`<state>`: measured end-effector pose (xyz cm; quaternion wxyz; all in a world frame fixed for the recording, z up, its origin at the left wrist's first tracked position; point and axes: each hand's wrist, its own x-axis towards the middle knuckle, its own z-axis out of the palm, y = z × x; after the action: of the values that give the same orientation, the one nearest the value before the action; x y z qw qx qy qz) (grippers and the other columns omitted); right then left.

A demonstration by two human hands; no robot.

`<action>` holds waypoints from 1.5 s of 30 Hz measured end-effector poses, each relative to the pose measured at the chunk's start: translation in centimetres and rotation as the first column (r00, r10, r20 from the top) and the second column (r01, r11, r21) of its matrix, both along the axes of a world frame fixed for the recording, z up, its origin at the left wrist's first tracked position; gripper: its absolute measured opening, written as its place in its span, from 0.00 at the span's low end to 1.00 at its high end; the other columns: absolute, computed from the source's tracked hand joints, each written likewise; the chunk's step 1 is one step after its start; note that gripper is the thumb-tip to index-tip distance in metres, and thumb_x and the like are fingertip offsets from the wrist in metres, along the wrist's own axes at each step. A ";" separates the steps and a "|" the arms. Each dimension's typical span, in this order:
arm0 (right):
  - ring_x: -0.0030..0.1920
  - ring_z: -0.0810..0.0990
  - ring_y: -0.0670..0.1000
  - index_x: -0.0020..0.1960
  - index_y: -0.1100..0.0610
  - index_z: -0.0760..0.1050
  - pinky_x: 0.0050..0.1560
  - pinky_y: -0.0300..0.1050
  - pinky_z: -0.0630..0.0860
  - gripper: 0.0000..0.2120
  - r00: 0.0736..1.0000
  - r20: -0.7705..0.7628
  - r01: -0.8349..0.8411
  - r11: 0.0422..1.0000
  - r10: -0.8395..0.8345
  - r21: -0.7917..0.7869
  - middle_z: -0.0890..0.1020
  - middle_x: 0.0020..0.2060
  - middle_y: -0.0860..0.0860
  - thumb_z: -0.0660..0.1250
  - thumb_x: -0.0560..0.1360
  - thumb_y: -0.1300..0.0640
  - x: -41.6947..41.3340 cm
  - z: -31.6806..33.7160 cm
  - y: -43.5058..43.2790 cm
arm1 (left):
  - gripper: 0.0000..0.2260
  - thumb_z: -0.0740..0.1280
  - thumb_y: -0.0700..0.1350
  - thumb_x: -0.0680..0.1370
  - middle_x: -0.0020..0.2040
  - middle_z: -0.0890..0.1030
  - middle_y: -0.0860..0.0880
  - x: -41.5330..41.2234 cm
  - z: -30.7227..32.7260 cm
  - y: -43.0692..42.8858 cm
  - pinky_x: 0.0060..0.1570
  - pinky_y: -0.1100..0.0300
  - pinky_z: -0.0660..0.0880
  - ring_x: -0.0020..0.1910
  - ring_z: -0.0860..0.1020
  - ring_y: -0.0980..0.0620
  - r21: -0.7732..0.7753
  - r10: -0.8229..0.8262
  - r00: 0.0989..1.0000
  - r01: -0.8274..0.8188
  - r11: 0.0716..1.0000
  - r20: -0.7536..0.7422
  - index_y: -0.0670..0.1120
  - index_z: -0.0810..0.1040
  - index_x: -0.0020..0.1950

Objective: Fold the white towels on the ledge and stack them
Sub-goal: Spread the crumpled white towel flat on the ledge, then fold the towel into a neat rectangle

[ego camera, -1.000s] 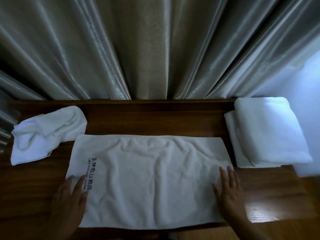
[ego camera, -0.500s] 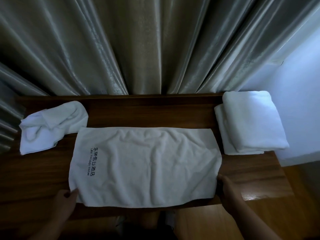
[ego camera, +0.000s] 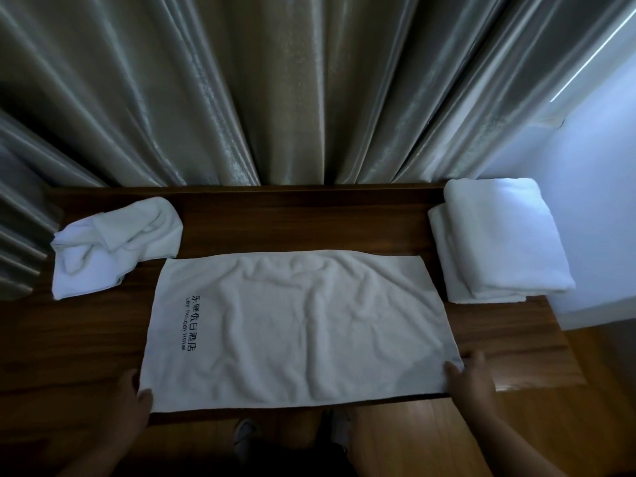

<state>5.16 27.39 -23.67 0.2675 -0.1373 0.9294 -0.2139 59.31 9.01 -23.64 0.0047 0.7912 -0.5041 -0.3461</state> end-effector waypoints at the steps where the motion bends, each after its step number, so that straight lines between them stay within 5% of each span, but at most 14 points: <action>1: 0.49 0.80 0.60 0.65 0.59 0.66 0.48 0.61 0.80 0.21 1.000 -0.011 -0.001 1.000 0.001 0.016 0.79 0.54 0.60 0.68 0.75 0.58 0.1 -0.1 -0.1 | 0.26 0.65 0.38 0.78 0.65 0.73 0.34 -0.2 0.1 0.2 0.51 0.45 0.73 0.57 0.76 0.35 -0.004 -0.029 0.999 0.029 1.000 0.016 0.41 0.62 0.75; 4: 0.61 0.72 0.64 0.72 0.54 0.63 0.59 0.62 0.74 0.30 0.941 -0.241 -0.198 0.963 0.239 0.182 0.72 0.64 0.63 0.70 0.73 0.53 0.7 -0.5 0.1 | 0.32 0.71 0.46 0.74 0.68 0.70 0.35 0.3 -0.1 0.5 0.59 0.39 0.71 0.64 0.70 0.34 -0.030 -0.338 0.878 0.370 0.929 0.340 0.47 0.63 0.76; 6: 0.70 0.64 0.65 0.74 0.51 0.64 0.65 0.61 0.69 0.29 0.767 -0.369 -0.453 0.851 0.525 0.267 0.68 0.70 0.62 0.67 0.76 0.47 1.5 -0.5 0.4 | 0.32 0.69 0.51 0.74 0.75 0.63 0.38 0.6 -0.3 0.9 0.64 0.39 0.68 0.72 0.62 0.36 0.002 -0.512 0.753 0.562 0.827 0.414 0.53 0.62 0.76; 9: 0.79 0.43 0.63 0.80 0.46 0.44 0.75 0.61 0.53 0.31 0.660 -0.162 -0.637 0.661 0.733 0.396 0.46 0.80 0.59 0.50 0.81 0.40 2.3 -1.4 0.6 | 0.32 0.58 0.59 0.79 0.81 0.43 0.48 0.8 -1.2 1.3 0.73 0.42 0.55 0.79 0.43 0.46 0.058 -0.618 0.707 0.641 0.765 0.343 0.58 0.46 0.78; 11: 0.78 0.38 0.62 0.79 0.43 0.35 0.77 0.60 0.47 0.32 0.671 -0.066 -0.652 0.631 0.738 0.421 0.38 0.79 0.56 0.44 0.80 0.36 1.9 -2.6 1.0 | 0.32 0.54 0.61 0.79 0.79 0.38 0.50 0.8 -1.5 1.3 0.75 0.43 0.52 0.79 0.40 0.48 0.056 -0.623 0.709 0.644 0.763 0.332 0.59 0.40 0.78; 16: 0.78 0.35 0.61 0.78 0.43 0.33 0.77 0.60 0.44 0.35 0.721 -0.079 -0.581 0.663 0.689 0.472 0.38 0.79 0.56 0.41 0.77 0.32 1.9 -2.2 1.4 | 0.30 0.41 0.66 0.77 0.80 0.39 0.50 1.9 -1.4 1.9 0.74 0.49 0.46 0.77 0.35 0.52 0.070 -0.673 0.620 0.713 0.698 0.403 0.60 0.41 0.78; 19: 0.78 0.34 0.58 0.77 0.41 0.31 0.77 0.58 0.43 0.34 0.753 -0.075 -0.547 0.685 0.654 0.482 0.35 0.79 0.52 0.44 0.79 0.34 2.2 -1.4 1.6 | 0.30 0.39 0.64 0.79 0.80 0.53 0.48 3.0 -1.1 2.1 0.70 0.48 0.51 0.79 0.41 0.50 0.178 -0.709 0.582 0.709 0.682 0.400 0.56 0.52 0.79; 22: 0.78 0.34 0.58 0.77 0.40 0.30 0.77 0.59 0.43 0.34 0.772 -0.044 -0.539 0.690 0.634 0.484 0.35 0.79 0.51 0.44 0.78 0.33 1.9 -1.2 1.4 | 0.30 0.41 0.63 0.79 0.80 0.53 0.47 3.4 -1.3 2.4 0.69 0.46 0.56 0.78 0.51 0.45 0.131 -0.704 0.571 0.730 0.671 0.422 0.54 0.53 0.79; 26: 0.79 0.37 0.60 0.78 0.41 0.34 0.77 0.60 0.46 0.35 0.788 -0.121 -0.494 0.737 0.604 0.461 0.40 0.80 0.53 0.44 0.78 0.33 2.6 -1.4 1.4 | 0.32 0.54 0.63 0.78 0.81 0.46 0.47 2.0 -0.7 2.5 0.69 0.42 0.62 0.78 0.52 0.44 0.014 -0.516 0.786 0.544 0.839 0.342 0.59 0.45 0.79; 29: 0.79 0.40 0.63 0.79 0.45 0.37 0.76 0.61 0.50 0.34 0.731 -0.162 -0.547 0.710 0.663 0.443 0.46 0.80 0.58 0.40 0.77 0.35 3.6 -1.2 1.0 | 0.34 0.66 0.58 0.76 0.73 0.68 0.41 -0.7 0.6 1.8 0.65 0.42 0.67 0.69 0.67 0.38 -0.048 -0.209 0.942 0.229 0.972 0.263 0.48 0.58 0.78; 31: 0.77 0.50 0.66 0.80 0.51 0.51 0.73 0.60 0.55 0.34 0.660 -0.190 -0.635 0.675 0.726 0.376 0.57 0.78 0.62 0.39 0.79 0.36 5.1 -1.0 -0.1 | 0.30 0.71 0.48 0.75 0.66 0.74 0.37 -1.7 0.5 1.4 0.62 0.41 0.70 0.63 0.73 0.35 -0.062 0.022 0.997 -0.017 0.998 0.080 0.41 0.65 0.73; 34: 0.75 0.58 0.65 0.75 0.52 0.63 0.70 0.61 0.65 0.31 0.569 -0.241 -0.756 0.616 0.786 0.221 0.65 0.74 0.61 0.49 0.78 0.36 9.1 -0.1 -3.3 | 0.25 0.72 0.41 0.74 0.61 0.77 0.36 -2.1 0.6 0.7 0.52 0.43 0.77 0.54 0.77 0.36 0.025 0.205 0.977 -0.203 0.979 -0.063 0.39 0.67 0.68; 38: 0.70 0.67 0.54 0.74 0.49 0.66 0.68 0.49 0.70 0.28 0.553 -0.250 -0.815 0.579 0.795 0.040 0.69 0.71 0.52 0.53 0.79 0.37 15.7 2.8 -11.7 | 0.24 0.69 0.41 0.76 0.63 0.76 0.38 -2.2 2.3 0.6 0.43 0.51 0.75 0.56 0.77 0.39 0.033 0.255 0.957 -0.253 0.967 -0.138 0.42 0.67 0.70; 45: 0.66 0.72 0.55 0.73 0.51 0.68 0.65 0.51 0.73 0.22 0.337 -0.145 -0.940 0.324 0.930 -0.102 0.71 0.69 0.55 0.60 0.80 0.47 29.4 6.0 -27.8 | 0.12 0.67 0.43 0.78 0.56 0.78 0.43 -0.5 2.7 1.9 0.46 0.54 0.72 0.48 0.73 0.50 -0.002 0.206 0.969 -0.209 0.978 -0.139 0.43 0.74 0.59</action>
<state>34.53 -0.40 -17.72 0.3014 -0.6750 0.6669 -0.0940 58.83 10.95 -20.92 0.0822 0.8137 -0.4200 -0.3933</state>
